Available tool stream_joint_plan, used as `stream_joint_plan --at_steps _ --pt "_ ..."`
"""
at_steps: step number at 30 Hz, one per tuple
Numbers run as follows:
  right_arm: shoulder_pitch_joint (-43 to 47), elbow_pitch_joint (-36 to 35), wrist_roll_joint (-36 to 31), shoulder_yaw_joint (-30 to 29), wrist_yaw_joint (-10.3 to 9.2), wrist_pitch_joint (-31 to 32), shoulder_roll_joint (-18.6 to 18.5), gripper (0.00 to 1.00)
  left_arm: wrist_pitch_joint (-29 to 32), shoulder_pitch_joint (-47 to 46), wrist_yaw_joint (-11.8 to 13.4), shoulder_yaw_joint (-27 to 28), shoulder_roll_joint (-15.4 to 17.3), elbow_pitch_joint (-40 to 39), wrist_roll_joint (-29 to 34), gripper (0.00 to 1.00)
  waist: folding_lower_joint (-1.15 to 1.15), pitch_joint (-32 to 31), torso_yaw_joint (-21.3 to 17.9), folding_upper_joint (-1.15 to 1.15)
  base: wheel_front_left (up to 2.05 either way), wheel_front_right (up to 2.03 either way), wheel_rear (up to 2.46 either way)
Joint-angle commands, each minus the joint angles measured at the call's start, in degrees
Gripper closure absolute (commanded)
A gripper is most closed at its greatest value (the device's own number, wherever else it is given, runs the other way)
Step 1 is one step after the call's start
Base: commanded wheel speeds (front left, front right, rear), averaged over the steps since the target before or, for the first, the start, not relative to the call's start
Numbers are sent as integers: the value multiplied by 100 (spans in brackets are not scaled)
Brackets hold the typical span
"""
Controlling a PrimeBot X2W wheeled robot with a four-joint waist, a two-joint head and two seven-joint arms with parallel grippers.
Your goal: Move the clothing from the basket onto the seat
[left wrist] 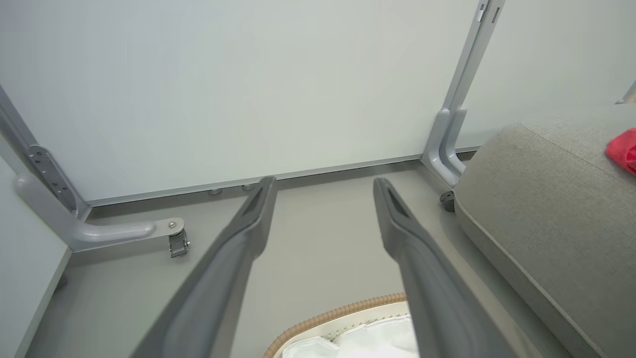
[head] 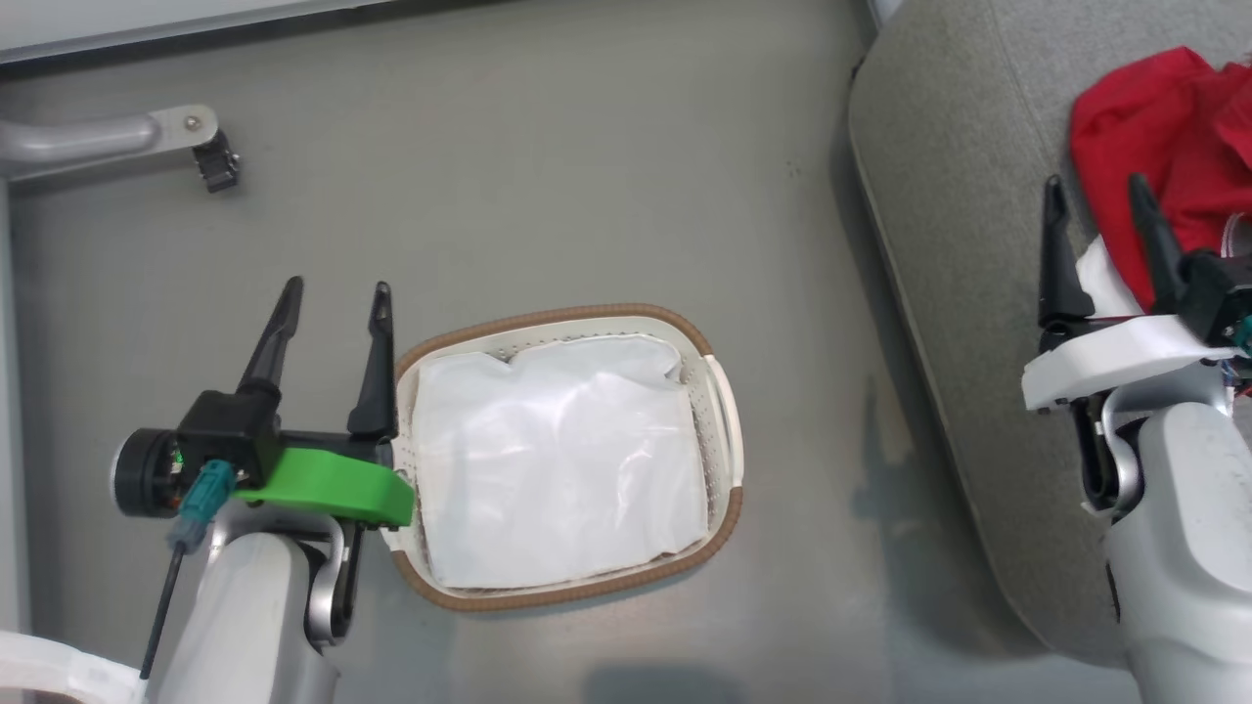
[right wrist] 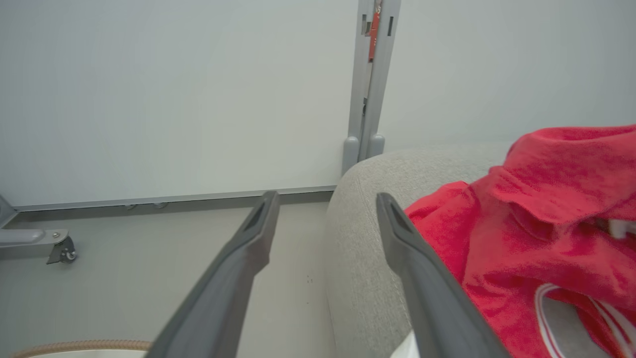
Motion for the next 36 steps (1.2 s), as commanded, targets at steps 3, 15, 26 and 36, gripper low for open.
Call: stream_joint_plan --at_steps 3,15,26,36 --pt "198 89 49 153 -8 -12 192 0 4 287 103 433 -88 71 191 0 0 -462 495 0 0 0 0" --pt "887 212 -9 551 -8 -12 456 0 5 1004 9 1207 -365 190 514 0 0 -1031 703 0 0 0 0" --pt "1657 -122 -90 521 -8 -12 489 0 5 1661 -84 1355 -454 224 560 0 0 -1436 742 0 0 0 0" --pt "1988 -286 -65 457 -8 -12 525 0 4 1940 -58 1342 -457 167 345 0 0 -1630 748 0 0 0 0"
